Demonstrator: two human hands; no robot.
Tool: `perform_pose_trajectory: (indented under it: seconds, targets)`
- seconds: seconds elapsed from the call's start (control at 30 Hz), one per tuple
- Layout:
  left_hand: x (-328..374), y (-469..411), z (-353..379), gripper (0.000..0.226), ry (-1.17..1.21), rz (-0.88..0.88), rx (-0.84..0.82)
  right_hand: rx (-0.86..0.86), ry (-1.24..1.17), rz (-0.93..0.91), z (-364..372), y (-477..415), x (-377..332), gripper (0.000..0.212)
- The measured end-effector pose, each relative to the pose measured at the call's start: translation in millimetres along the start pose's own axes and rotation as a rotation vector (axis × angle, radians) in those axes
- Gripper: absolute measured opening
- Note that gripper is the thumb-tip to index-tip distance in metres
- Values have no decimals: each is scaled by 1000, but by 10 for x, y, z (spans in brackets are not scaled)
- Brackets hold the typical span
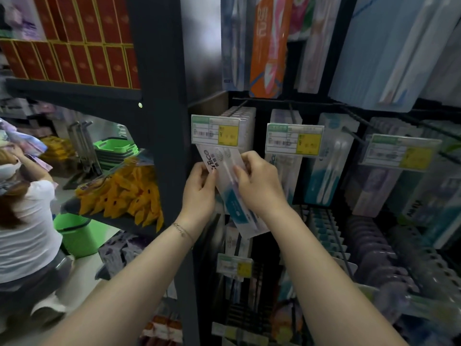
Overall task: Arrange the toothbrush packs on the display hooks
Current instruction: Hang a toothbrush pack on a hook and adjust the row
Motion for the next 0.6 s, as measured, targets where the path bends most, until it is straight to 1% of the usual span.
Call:
perform_pose_trajectory:
  seconds: [0.13, 0.27, 0.4, 0.53, 0.6]
  targets:
    - [79, -43, 44, 14, -9, 20, -20, 62, -66, 43, -13, -2, 34, 9]
    - [89, -18, 88, 16, -91, 28, -29, 68, -138, 82, 18, 34, 155, 4]
    - [-40, 95, 87, 30, -192, -8, 8, 78, -166, 87, 60, 49, 195, 4]
    - [-112, 289, 69, 39, -304, 94, 21, 71, -163, 78, 80, 68, 216, 3]
    - [-119, 388, 58, 49, -358, 155, 39, 58, -157, 92, 68, 102, 240, 6]
Point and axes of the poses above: each hand's wrist, its own y-axis away from the middle knuckle, its own z-axis out of the palm, x = y × z, the point moved 2 cm from there along -y, towards the middle knuckle, and after that the axes turned 2 degrees about z, right-handed, at the moved point
